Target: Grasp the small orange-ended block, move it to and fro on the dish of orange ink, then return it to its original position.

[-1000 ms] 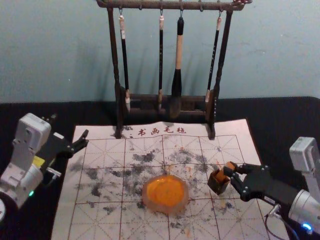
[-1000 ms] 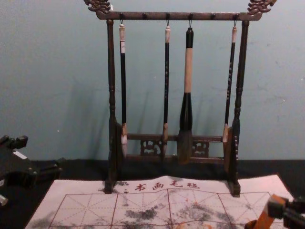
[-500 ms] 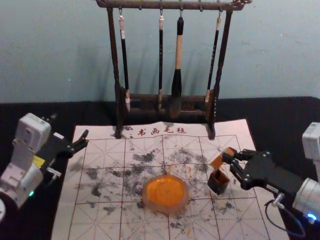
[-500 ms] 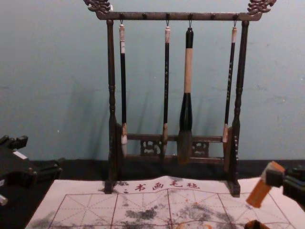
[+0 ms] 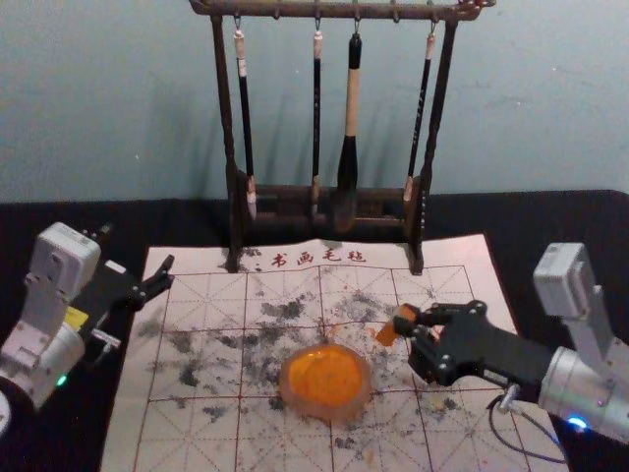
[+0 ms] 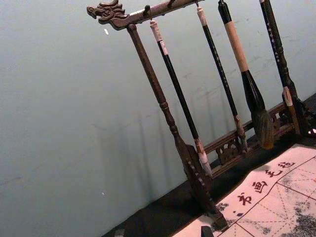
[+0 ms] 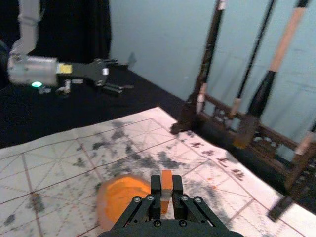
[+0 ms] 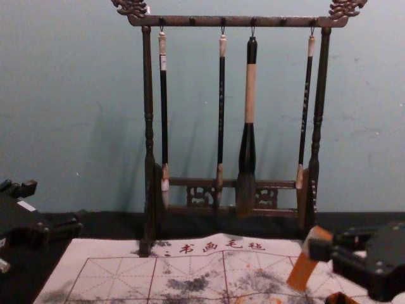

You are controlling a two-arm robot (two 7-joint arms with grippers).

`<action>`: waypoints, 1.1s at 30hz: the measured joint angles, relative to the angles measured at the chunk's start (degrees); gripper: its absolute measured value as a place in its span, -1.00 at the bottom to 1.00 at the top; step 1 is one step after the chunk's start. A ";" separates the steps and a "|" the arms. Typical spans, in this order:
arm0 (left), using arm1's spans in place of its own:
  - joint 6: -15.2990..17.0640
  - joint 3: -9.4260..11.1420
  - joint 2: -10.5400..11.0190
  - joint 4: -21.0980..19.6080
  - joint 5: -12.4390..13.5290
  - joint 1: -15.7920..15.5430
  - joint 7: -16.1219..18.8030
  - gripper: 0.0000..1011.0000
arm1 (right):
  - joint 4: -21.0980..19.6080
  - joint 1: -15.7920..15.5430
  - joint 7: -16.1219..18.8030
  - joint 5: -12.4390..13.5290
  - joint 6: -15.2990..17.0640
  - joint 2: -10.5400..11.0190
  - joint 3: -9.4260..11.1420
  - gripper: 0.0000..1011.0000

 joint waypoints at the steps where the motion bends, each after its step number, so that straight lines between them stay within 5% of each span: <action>1: 0.00 0.00 0.00 0.00 0.00 0.00 0.00 0.98 | 0.14 0.51 0.45 -0.38 0.10 0.02 -0.78 -0.79; 12: 0.00 0.00 0.00 0.00 0.00 0.00 0.00 0.98 | 0.49 3.34 1.52 -4.09 1.76 0.21 -5.50 -0.79; 33: 0.00 0.00 0.00 0.00 0.00 0.00 0.00 0.98 | 1.06 6.82 1.53 -8.84 5.75 -0.88 -10.31 -0.79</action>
